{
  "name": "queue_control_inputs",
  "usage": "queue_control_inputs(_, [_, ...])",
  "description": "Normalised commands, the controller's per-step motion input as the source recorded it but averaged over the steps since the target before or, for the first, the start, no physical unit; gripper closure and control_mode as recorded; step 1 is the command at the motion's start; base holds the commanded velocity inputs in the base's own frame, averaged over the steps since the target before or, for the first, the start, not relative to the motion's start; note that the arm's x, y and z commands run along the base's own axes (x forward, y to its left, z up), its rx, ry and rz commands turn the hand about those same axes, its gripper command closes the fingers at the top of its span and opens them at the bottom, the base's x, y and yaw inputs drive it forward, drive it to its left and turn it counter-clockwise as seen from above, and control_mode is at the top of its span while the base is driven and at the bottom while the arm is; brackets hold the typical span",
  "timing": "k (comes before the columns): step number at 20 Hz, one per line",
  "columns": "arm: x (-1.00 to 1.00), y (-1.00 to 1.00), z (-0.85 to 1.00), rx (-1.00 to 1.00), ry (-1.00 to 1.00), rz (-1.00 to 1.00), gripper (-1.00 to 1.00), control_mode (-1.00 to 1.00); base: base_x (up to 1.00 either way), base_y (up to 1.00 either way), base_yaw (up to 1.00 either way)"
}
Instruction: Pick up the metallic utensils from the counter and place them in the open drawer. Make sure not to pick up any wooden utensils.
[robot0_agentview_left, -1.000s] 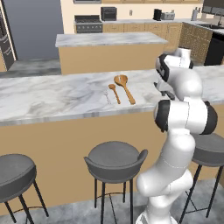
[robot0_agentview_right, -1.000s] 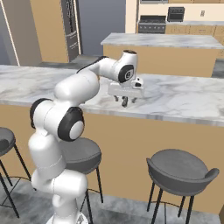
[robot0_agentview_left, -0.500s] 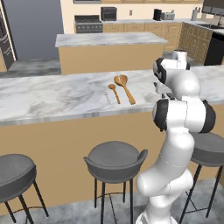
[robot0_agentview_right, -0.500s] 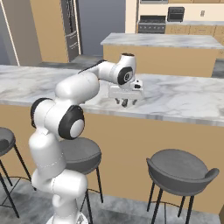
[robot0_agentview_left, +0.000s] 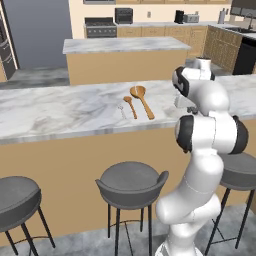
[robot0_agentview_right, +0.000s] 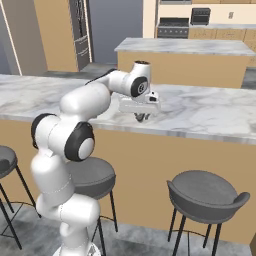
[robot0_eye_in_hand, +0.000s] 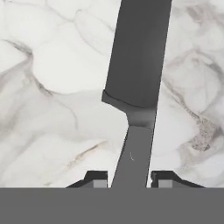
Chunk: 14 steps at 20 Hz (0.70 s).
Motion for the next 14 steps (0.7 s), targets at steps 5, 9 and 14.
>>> queue_control_inputs(5, [-0.06,0.73,-0.3,0.19,0.0,0.05,1.0,-1.0,0.0,0.0,0.0])
queue_control_inputs(9, [-0.36,0.11,-0.05,0.02,0.0,0.01,1.0,-1.0,0.0,0.0,0.0])
queue_control_inputs(14, [-0.59,-0.01,0.22,0.0,0.0,0.0,1.0,-1.0,0.0,0.0,0.0])
